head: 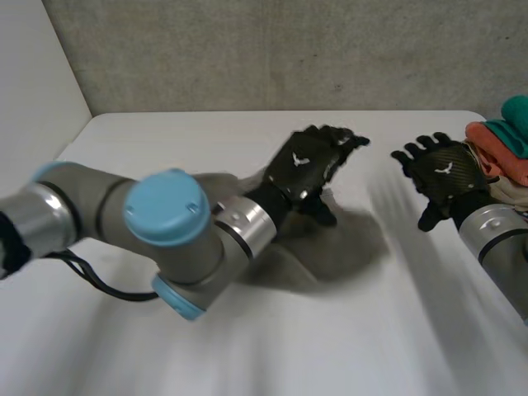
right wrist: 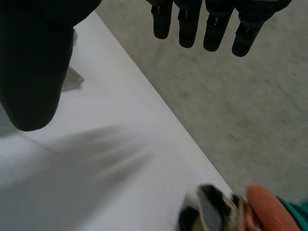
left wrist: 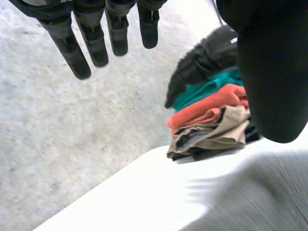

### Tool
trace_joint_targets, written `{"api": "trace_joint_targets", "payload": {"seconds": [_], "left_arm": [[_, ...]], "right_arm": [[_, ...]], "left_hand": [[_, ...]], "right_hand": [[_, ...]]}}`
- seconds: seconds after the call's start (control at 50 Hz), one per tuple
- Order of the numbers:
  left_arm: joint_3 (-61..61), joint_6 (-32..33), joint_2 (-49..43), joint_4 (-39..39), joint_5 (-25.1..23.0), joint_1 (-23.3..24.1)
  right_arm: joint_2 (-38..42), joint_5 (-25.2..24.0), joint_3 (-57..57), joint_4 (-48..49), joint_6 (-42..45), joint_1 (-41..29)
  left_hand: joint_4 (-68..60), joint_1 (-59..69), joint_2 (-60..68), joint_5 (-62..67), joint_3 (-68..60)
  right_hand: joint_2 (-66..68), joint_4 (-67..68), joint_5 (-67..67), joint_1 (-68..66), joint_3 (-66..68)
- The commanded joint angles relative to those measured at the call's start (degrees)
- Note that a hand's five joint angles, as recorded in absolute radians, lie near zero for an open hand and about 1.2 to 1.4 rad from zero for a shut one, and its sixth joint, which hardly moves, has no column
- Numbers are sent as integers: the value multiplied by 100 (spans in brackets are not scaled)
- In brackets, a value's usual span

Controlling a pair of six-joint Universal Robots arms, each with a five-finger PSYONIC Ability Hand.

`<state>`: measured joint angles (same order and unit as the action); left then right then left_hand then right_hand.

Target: Fold the laundry.

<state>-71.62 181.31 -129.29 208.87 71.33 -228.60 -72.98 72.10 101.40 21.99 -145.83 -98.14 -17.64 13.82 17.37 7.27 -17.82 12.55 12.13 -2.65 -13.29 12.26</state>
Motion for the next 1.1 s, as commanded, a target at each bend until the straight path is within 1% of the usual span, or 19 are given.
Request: {"api": "trace_joint_targets", "payload": {"seconds": [0.02,0.04,0.1,0.14,0.18,0.2,0.26,0.28,0.34,0.42,0.5,0.6,0.66,0.86,0.96,1.02,1.04,1.06,1.1], "left_arm": [[-167,247,553,-188,276,-36],[-342,299,841,-302,468,-193],[-624,501,1238,-557,741,-536],[-896,835,1625,-943,944,-817],[-1081,1081,1845,-1242,1023,-914],[-1247,1308,1968,-1530,1050,-941],[-1476,1670,2030,-1936,1076,-924],[-1608,1906,2030,-2138,1068,-915],[-1723,2250,2013,-2341,1059,-915],[-1680,2593,1715,-2403,1032,-906],[-1355,2805,1214,-2412,1006,-906],[-635,2875,327,-2543,1041,-915],[-371,2875,37,-2658,1032,-906],[122,2875,-518,-2763,1024,-853],[307,3042,-720,-3053,1024,-853],[421,3209,-791,-3203,1041,-845],[421,3244,-782,-3212,1059,-845],[430,3262,-747,-3203,1094,-827],[439,3236,-703,-3177,1146,-810]], "right_arm": [[-15,182,-120,-54,-25,164],[-23,164,-146,-81,-25,164],[-67,50,-208,-221,-16,164],[-111,-187,-305,-545,-7,173],[-138,-424,-392,-879,19,181],[-138,-668,-489,-1246,71,181],[-138,-995,-647,-2019,203,173],[-138,-1040,-674,-2189,247,164],[-129,-1084,-709,-2698,554,164],[-103,-1067,-578,-2919,1098,173],[-94,-1066,-385,-2893,1328,164],[-67,-1066,-235,-2771,1320,155],[-67,-1058,-147,-2639,1320,155],[-50,-1022,-85,-2445,1294,137],[-41,-1022,-85,-2419,1294,164],[-50,-1014,-94,-2375,1285,181],[-50,-1014,-94,-2357,1285,190],[-50,-996,-103,-2331,1285,190],[-50,-961,-112,-2313,1276,199]], "left_hand": [[524,-141,-497,-487,542],[491,-108,-464,-454,509],[289,93,-262,-252,307],[205,178,-178,-168,223],[54,329,-27,-17,72],[-13,396,40,51,4],[-382,765,409,419,-364],[-751,1133,778,788,-733],[-972,1355,999,1010,-955],[-1091,1473,1118,1128,-1073],[-1208,1590,1235,1245,-1190],[-1545,1927,1572,1582,-1527],[-1528,1911,1555,1565,-1510],[-1864,2247,1891,1902,-1847],[-2082,2465,2109,2119,-2064],[-3841,4224,3868,3879,-3824],[-4782,5165,4809,4819,-4764],[-6221,6604,6248,6259,-6203],[-6236,6618,6263,6273,-6218]], "right_hand": [[-255,-213,265,329,-226],[-255,-213,265,329,-226],[-255,-213,265,329,-226],[-255,-213,265,329,-226],[-255,-213,265,329,-226],[-255,-213,265,329,-226],[-255,-213,265,329,-226],[-255,-213,265,329,-226],[-255,-213,265,329,-226],[-180,-138,190,254,-151],[-62,-20,72,137,-34],[-45,-3,55,119,-16],[-45,-3,55,119,-16],[-45,-3,55,119,-16],[-45,-3,55,119,-16],[-45,-3,55,119,-16],[-45,-3,55,119,-16],[-45,-3,55,119,-16],[-45,-3,55,119,-16]]}}
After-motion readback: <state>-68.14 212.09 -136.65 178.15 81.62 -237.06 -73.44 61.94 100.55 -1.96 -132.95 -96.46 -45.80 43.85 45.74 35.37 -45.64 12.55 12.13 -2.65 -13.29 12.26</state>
